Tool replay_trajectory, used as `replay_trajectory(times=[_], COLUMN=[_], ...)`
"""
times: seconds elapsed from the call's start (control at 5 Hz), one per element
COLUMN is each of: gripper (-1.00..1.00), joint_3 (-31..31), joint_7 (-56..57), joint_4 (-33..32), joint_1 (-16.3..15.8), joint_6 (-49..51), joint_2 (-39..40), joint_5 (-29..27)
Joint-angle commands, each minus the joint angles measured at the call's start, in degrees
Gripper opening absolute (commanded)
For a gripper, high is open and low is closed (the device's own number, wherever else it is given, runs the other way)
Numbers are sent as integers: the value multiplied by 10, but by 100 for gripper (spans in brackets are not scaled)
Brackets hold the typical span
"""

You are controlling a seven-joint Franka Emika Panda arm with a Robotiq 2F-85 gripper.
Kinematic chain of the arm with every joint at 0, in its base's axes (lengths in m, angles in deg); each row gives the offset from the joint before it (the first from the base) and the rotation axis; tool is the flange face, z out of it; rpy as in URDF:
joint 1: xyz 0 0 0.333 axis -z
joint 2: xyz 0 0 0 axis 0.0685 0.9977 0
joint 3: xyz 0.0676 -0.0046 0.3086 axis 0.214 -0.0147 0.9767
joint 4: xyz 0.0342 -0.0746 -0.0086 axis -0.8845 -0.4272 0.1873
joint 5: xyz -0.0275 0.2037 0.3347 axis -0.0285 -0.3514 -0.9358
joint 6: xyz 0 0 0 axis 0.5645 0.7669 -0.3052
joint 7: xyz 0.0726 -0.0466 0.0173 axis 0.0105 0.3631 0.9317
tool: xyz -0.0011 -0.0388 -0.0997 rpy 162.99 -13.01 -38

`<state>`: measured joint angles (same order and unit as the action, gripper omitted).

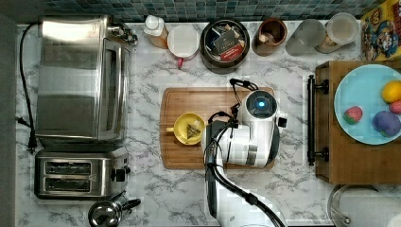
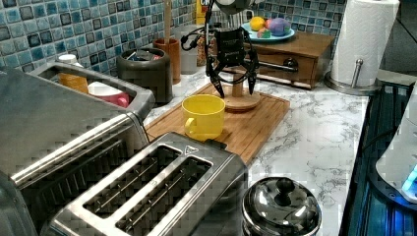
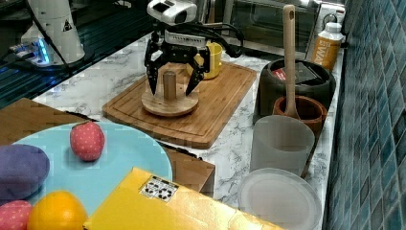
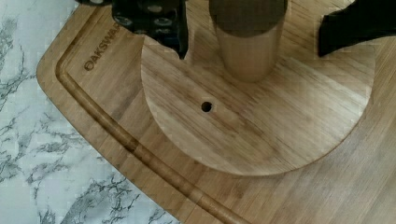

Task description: Open the lid of the tea container.

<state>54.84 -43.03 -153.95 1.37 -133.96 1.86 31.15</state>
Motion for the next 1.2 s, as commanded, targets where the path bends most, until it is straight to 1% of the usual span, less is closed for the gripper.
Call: replay_trajectory(times=[0.2,0.8,1.0,1.2], gripper=[-100,-100,-100,-100], joint_3=[-8,-2,5,-3], joint_7=[-6,-6,-11,-7], joint_4=[36,43,44,47], joint_1=[5,5,12,4], joint_6=[8,18,16,17], joint_2=[-5,1,-1,-1], joint_5=[-23,-23,-18,-22])
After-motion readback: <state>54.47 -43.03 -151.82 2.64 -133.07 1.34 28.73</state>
